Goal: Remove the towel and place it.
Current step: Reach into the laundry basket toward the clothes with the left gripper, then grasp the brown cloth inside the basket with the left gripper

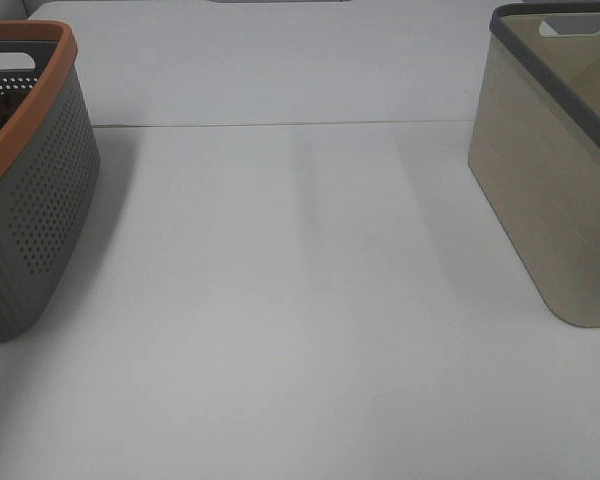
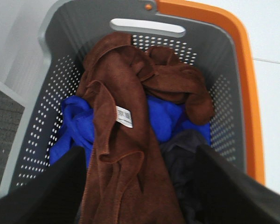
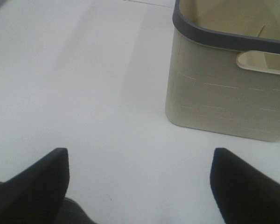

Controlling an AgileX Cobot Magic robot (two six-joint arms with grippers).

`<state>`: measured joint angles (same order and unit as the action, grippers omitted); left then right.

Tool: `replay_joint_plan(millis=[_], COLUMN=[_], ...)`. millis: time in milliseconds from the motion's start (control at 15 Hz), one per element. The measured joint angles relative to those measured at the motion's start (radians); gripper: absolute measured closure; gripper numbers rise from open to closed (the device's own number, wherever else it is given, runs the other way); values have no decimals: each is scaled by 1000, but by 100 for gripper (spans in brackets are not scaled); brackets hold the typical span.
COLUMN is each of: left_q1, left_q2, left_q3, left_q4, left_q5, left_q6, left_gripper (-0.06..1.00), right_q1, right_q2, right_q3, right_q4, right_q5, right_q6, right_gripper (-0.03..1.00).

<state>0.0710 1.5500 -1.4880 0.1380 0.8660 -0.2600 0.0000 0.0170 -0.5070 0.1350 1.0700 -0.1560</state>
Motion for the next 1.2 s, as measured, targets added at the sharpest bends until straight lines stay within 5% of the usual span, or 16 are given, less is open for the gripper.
replay_joint_plan(millis=[333,733,1000,1200], left_q1=[129,129,129,129], left_q2=[162,307,410,463], left_q3=[-109,-172,-299,-338], left_q4=[-248,-244,-215,-119], left_q5=[105,130,249,331], left_q6=[177,171,169,156], left_gripper=[31,31,31,31], right_q1=[0,0,0,0], right_q2=[0,0,0,0], right_q3=[0,0,0,0], right_q4=[0,0,0,0], right_q5=[0,0,0,0], right_q6=[0,0,0,0], right_gripper=[18,18,18,18])
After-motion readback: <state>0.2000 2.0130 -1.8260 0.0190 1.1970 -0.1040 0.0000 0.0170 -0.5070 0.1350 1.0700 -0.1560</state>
